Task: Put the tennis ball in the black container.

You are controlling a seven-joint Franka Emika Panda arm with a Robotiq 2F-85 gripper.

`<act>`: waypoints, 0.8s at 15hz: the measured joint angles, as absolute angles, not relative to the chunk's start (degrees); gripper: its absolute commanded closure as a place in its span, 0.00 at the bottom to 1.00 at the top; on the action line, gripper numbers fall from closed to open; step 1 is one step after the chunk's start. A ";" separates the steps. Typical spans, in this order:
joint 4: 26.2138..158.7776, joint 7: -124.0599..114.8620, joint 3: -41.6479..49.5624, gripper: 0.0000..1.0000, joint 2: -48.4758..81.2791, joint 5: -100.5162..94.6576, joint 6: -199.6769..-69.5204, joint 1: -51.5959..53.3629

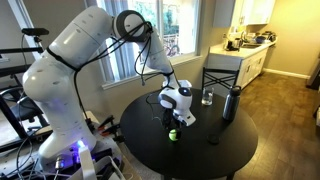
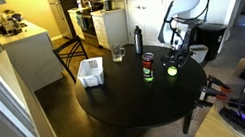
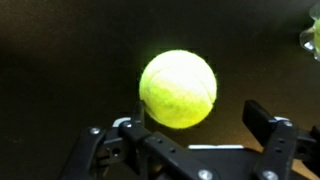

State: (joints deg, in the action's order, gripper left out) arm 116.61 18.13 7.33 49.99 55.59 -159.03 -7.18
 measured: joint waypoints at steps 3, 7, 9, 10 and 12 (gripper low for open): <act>116.64 13.27 7.14 0.27 50.79 50.20 -159.03 -7.50; 116.62 9.98 5.70 0.53 51.07 45.23 -159.00 -8.97; 116.52 9.33 4.74 0.57 50.92 44.01 -159.00 -10.12; 116.44 9.33 4.14 0.58 50.79 43.83 -159.01 -10.79; 116.41 9.33 2.49 0.58 50.13 43.70 -159.07 -12.35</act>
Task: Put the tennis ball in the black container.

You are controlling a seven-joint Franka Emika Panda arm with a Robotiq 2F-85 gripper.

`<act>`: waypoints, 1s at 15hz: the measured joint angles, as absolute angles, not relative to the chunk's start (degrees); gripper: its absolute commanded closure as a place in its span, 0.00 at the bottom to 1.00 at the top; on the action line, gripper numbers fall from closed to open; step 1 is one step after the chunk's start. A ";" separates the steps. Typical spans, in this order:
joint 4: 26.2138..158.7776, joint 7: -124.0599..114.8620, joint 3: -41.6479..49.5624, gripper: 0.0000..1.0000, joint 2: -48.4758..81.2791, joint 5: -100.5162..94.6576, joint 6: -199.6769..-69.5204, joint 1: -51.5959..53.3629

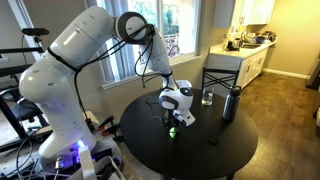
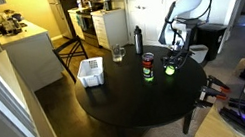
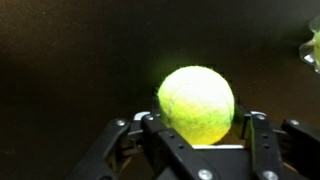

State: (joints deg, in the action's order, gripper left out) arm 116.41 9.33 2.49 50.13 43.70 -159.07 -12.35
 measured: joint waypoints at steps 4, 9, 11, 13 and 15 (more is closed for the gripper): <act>117.15 9.68 -1.88 0.58 45.83 43.70 -159.79 -15.79; 118.80 12.34 -7.17 0.58 37.91 45.76 -161.12 -20.85; 119.40 15.22 -9.46 0.58 35.38 48.40 -161.47 -22.95; 119.99 18.77 -12.32 0.58 33.26 51.87 -161.81 -25.05; 120.72 22.72 -15.56 0.58 31.29 55.94 -161.85 -27.14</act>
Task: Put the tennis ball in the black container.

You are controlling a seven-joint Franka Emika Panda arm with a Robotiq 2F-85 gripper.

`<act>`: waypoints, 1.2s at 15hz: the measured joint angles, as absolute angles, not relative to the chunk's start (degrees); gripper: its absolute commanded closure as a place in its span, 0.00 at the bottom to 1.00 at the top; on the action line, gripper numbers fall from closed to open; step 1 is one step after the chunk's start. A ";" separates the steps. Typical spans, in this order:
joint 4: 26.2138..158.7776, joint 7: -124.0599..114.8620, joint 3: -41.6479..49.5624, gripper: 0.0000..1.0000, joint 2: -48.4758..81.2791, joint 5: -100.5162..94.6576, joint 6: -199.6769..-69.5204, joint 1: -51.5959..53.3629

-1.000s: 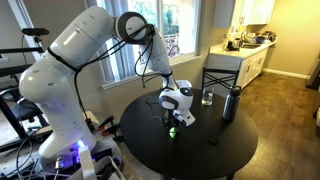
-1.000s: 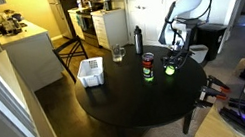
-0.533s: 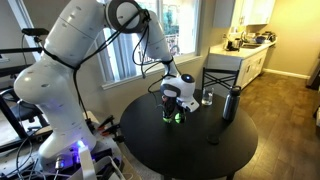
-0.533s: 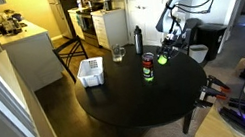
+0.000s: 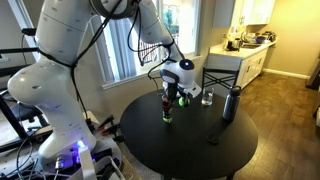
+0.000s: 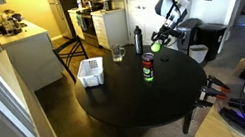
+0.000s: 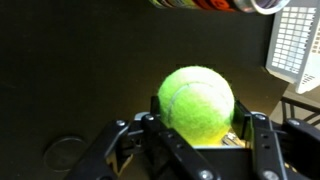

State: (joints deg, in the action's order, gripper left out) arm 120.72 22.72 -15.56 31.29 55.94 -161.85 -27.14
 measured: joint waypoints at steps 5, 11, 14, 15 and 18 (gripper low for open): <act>123.17 32.13 -22.79 0.58 27.28 66.05 -161.74 -31.02; 126.57 36.09 -26.34 0.58 26.45 69.94 -161.30 -31.58; 127.18 38.71 -27.75 0.58 26.13 70.89 -161.30 -31.62; 127.33 39.67 -28.20 0.58 25.98 71.28 -161.30 -31.62; 128.13 41.97 -29.43 0.58 25.50 72.03 -161.31 -31.62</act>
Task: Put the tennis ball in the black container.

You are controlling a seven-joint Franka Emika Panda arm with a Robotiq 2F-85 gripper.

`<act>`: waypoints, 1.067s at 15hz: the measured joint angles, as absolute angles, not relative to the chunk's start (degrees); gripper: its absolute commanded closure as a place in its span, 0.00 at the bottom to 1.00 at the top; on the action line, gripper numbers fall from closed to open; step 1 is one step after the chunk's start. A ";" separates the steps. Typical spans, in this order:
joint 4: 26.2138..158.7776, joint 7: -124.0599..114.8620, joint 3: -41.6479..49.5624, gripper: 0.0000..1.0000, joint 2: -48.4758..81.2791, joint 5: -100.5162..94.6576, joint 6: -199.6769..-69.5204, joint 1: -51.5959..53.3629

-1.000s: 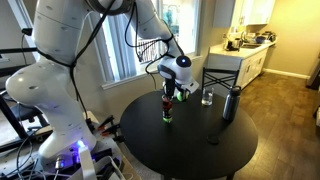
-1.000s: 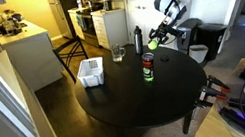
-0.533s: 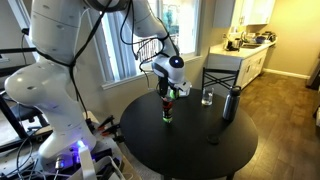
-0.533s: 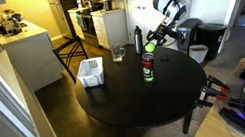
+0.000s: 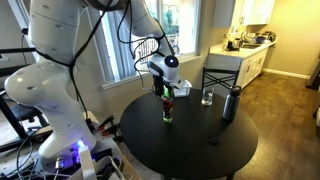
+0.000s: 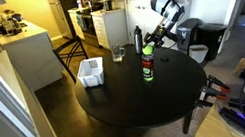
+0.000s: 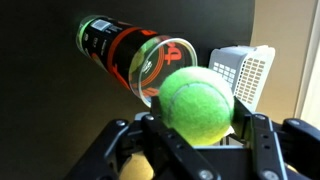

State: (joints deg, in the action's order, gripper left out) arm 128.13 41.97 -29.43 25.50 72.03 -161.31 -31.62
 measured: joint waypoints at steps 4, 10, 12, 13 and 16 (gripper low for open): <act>129.08 42.61 -30.44 0.07 25.37 72.05 -161.32 -31.62; 129.93 42.61 -30.56 0.00 25.37 72.05 -161.36 -31.62; 129.95 42.61 -30.56 0.00 25.37 72.06 -161.37 -31.67; 129.95 42.61 -30.56 0.00 25.37 72.09 -161.37 -31.71; 129.95 42.95 -30.64 0.00 25.36 72.59 -161.37 -32.05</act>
